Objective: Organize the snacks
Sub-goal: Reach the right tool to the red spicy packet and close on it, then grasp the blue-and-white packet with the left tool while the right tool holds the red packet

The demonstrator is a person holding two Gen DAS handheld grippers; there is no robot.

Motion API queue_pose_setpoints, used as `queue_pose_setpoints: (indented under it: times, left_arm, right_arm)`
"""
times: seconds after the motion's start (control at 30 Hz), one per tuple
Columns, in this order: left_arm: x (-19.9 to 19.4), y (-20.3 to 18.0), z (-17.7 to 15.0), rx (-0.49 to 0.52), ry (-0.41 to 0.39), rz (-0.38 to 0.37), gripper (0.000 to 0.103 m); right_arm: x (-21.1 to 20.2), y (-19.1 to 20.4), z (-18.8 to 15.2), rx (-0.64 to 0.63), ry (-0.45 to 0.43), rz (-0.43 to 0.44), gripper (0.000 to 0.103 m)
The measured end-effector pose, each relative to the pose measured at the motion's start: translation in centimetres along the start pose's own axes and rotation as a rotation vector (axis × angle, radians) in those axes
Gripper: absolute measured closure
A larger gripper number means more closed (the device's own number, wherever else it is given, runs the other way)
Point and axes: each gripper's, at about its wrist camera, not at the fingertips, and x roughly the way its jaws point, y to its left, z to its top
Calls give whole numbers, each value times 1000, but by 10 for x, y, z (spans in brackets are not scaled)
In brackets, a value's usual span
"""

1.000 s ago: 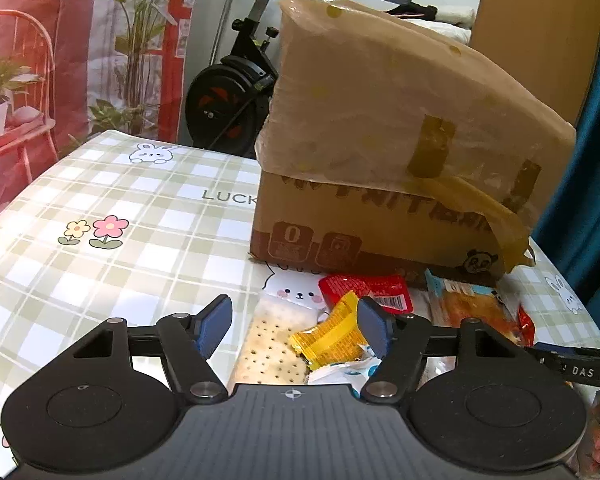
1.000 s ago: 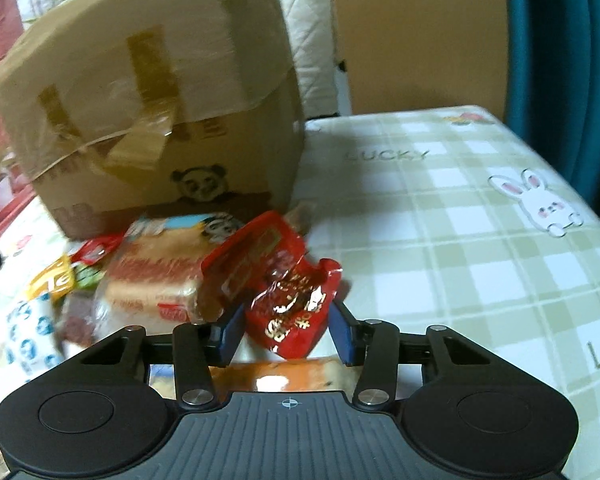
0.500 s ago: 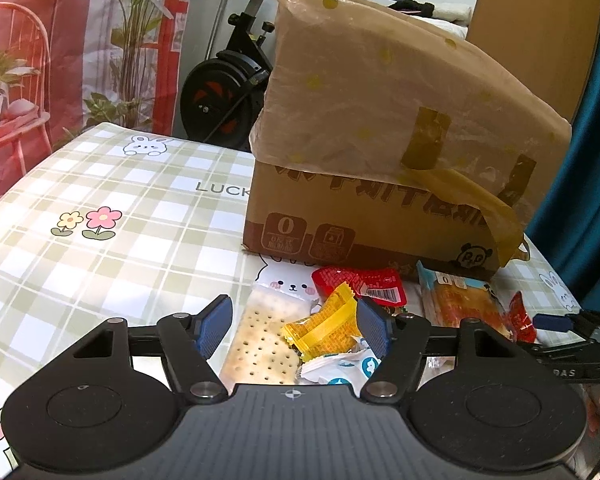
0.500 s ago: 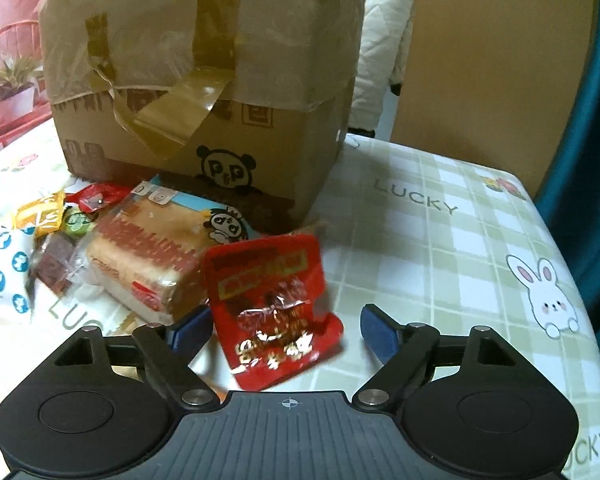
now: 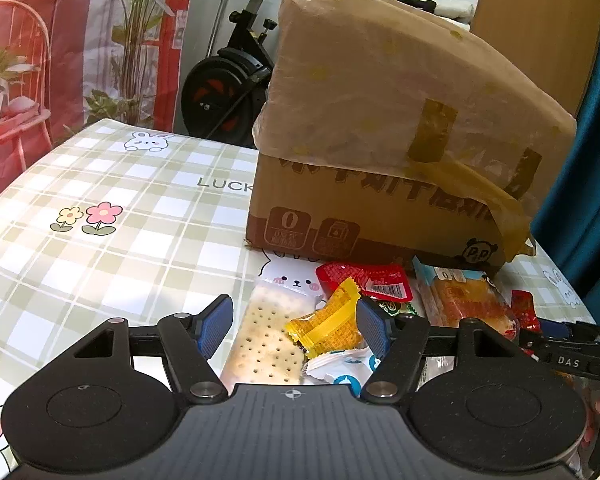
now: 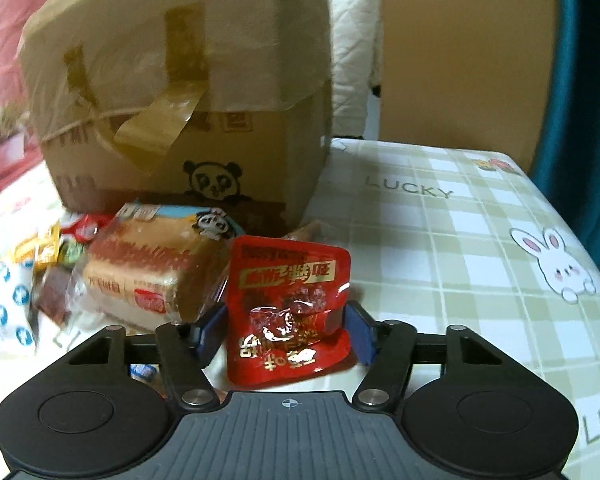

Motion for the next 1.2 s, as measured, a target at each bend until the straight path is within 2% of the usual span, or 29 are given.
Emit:
queue_pose_setpoints:
  times: [0.07,0.17,0.3,0.53,0.73,0.97,1.03,1.2]
  left_arm:
    - [-1,1,0,-1,-4,0,33]
    - [-3,1,1,-2,-7,-2,33]
    - [-6,-1,2,1,-15,-3,33]
    - [-11,-2,3,9,-30,-17,33]
    - [-12,7,4,-13,-27,-17,34]
    - [-16,22,7,-39,-25,6,36]
    - [-15,27,6,-51,-15,11,42]
    - [-13,26,3,-43,7,-15,49]
  right_arm:
    - [-5,-3,-1,21,-20,-5,56]
    - [-12,-8,-1,41,-37,-33,59]
    - [-24,-18,-1,115,-68,-31,59]
    - [-49,-13,7,133,-146,-20,59]
    - [-62,0,20,156,-191,52,59]
    - [-56,22,24,173,-172,153,60]
    - [-54,27,24,172,-164,165,59]
    - [-52,34,23,173,-151,180,60]
